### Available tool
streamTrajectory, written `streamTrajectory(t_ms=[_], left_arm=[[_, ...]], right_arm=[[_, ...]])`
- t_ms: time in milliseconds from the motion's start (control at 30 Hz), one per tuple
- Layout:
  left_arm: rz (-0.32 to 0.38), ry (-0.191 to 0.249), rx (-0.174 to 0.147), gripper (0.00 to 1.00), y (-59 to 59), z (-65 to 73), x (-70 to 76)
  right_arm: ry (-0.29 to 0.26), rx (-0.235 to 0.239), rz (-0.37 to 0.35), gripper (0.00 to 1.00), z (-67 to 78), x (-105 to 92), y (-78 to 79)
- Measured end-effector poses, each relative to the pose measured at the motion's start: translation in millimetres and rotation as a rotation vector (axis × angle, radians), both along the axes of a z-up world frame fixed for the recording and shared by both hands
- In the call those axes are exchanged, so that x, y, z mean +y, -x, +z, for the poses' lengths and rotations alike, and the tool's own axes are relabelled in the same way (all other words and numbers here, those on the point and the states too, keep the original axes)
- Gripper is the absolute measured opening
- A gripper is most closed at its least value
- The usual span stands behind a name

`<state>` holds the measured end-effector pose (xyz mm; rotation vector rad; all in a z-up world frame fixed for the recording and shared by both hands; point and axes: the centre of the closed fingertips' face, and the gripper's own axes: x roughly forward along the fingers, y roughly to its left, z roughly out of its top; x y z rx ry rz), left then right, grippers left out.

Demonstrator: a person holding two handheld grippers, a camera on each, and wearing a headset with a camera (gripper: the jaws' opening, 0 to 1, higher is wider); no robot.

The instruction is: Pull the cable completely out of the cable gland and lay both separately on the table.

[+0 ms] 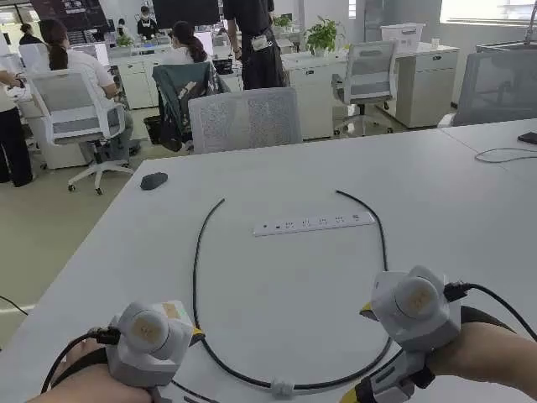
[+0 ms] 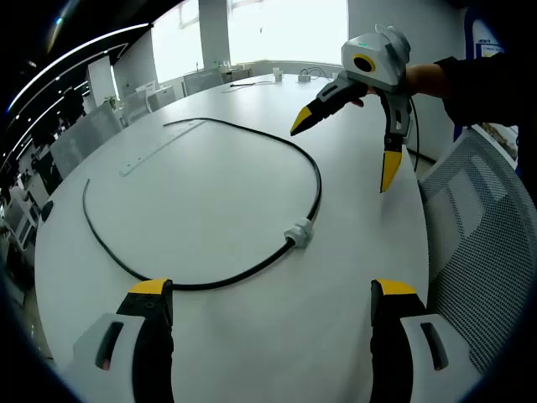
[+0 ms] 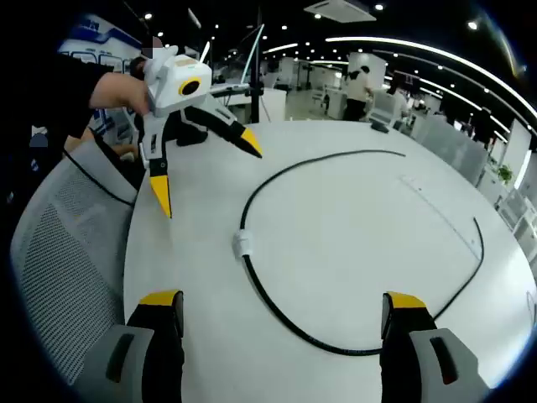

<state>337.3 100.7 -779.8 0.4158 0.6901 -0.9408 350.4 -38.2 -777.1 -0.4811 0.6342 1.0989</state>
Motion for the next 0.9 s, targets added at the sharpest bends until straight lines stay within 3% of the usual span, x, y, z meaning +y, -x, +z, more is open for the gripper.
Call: streamTrajectory(t_ms=[900], left_arm=[[-0.01,0.0,0.005,0.99,-3.0,-1.1,-2.3]], right_arm=[[0.011,0.015,-0.008,0.99,-3.1,-2.9,-0.6]])
